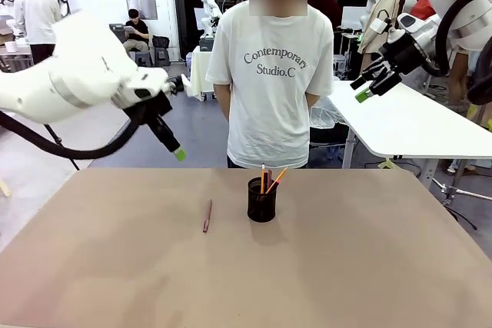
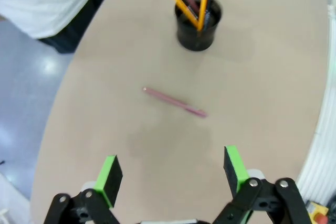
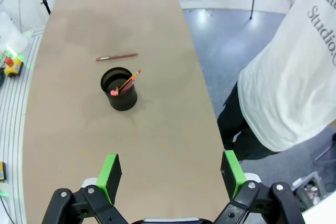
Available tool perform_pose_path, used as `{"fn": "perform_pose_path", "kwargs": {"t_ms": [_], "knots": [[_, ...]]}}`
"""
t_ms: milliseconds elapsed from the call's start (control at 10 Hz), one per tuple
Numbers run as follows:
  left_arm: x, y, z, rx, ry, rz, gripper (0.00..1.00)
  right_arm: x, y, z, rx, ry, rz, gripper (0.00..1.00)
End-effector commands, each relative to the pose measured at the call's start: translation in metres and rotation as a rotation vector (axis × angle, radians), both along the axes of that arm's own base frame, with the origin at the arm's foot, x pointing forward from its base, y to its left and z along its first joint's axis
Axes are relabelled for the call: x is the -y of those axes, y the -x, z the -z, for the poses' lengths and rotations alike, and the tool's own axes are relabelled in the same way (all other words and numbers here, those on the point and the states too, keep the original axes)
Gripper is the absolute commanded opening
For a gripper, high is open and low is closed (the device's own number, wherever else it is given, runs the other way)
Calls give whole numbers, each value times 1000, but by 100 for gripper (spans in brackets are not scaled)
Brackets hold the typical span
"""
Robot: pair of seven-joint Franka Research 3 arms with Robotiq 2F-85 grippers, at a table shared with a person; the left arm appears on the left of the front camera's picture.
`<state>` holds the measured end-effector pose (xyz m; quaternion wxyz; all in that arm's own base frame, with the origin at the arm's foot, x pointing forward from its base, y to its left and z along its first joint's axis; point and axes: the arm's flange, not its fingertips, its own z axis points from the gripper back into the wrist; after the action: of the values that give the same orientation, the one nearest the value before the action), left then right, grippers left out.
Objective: Place the pens into the pen holder.
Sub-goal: Pick up a writing instrument from the table and place it into the Pen holder.
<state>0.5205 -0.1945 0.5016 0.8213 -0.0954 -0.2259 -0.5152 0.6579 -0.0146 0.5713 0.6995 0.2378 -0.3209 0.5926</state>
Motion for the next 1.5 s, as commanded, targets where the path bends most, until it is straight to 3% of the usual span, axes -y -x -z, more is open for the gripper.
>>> {"fn": "perform_pose_path", "kwargs": {"t_ms": [0,100,200,300,700,900,1000,1100,1200,1300,1400], "knots": [[10,5,22,27,-92,-103,100,0,0,-2,19,9,-3,100],[16,6,30,13,-76,-88,100,0,0,-2,19,9,-3,100],[15,-3,22,11,107,-11,100,0,0,-2,19,9,-3,100],[12,4,29,22,-64,-56,100,0,0,-2,19,9,-3,100],[17,2,32,22,-42,-48,100,0,0,-2,19,9,-3,100],[59,-8,48,-113,-276,-420,100,0,0,-2,19,9,-3,100],[72,-12,57,-139,-261,-470,100,0,0,-2,19,9,-3,100],[81,-14,63,-217,-296,-616,100,0,0,-2,19,9,-3,100],[88,-20,69,-215,-306,-690,100,0,0,-2,19,9,-3,100],[101,-26,79,-326,-260,-707,100,0,0,-2,19,9,-3,100],[107,-30,87,-373,-237,-719,100,0,0,-2,19,9,-3,100]]}}
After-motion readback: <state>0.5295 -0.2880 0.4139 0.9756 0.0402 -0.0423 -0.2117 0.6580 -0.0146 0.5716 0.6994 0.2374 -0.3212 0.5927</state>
